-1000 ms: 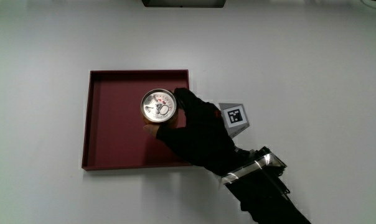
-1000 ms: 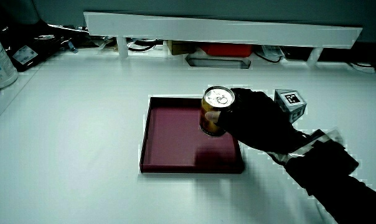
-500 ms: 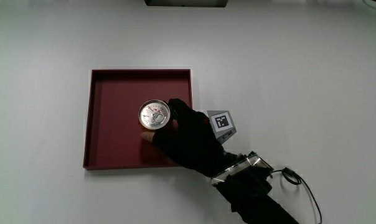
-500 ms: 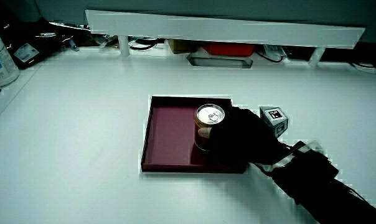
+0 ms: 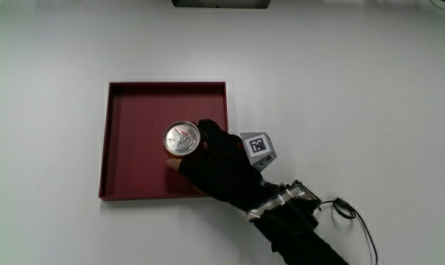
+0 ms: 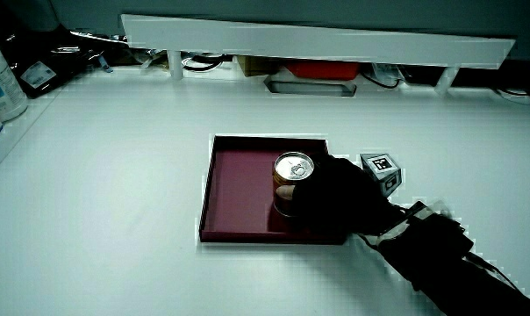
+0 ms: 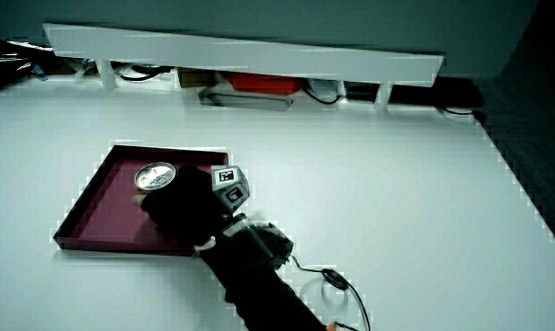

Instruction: Place red bull into plate

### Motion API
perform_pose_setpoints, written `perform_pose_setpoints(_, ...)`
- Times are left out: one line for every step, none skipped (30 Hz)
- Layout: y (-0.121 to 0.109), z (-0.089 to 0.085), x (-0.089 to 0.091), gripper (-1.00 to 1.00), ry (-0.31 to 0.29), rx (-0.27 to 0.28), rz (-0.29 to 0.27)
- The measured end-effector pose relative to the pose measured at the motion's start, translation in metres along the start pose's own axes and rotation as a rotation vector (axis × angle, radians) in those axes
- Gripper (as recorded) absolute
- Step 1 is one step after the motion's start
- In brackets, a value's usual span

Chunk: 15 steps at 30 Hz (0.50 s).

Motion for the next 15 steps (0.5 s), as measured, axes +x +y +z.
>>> perform_pose_setpoints(-0.0001, 0.0003, -0.0011, 0.00, -0.006, -0.005, -0.018)
perform_pose_setpoints(0.0011, 0.0007, -0.0010, 0.00, -0.013, -0.009, -0.028)
perform_pose_setpoints(0.0020, 0.0008, -0.0018, 0.00, 0.001, -0.024, -0.031)
perform_pose_setpoints(0.0023, 0.0009, -0.0023, 0.00, -0.046, 0.041, -0.016)
perform_pose_setpoints(0.0033, 0.0010, -0.0015, 0.00, -0.003, -0.032, -0.027)
perform_pose_setpoints(0.0020, 0.0013, -0.0046, -0.03, -0.037, 0.024, -0.024)
perform_pose_setpoints(0.0031, 0.0015, -0.0029, -0.06, -0.002, -0.037, -0.044)
perform_pose_setpoints(0.0013, 0.0020, -0.0074, -0.08, -0.043, 0.031, -0.035)
perform_pose_setpoints(0.0025, 0.0017, -0.0053, -0.11, -0.044, 0.029, -0.033)
perform_pose_setpoints(0.0055, -0.0008, -0.0002, -0.14, -0.078, -0.025, -0.099)
perform_pose_setpoints(0.0020, 0.0001, -0.0068, -0.17, -0.043, 0.023, -0.041)
perform_pose_setpoints(0.0011, 0.0000, -0.0081, -0.19, -0.050, 0.028, -0.042)
perform_pose_setpoints(0.0020, 0.0001, -0.0057, -0.22, -0.048, 0.025, -0.042)
perform_pose_setpoints(0.0029, -0.0001, -0.0032, -0.25, -0.050, 0.024, -0.040)
perform_pose_setpoints(0.0026, 0.0000, -0.0051, -0.28, -0.050, 0.021, -0.037)
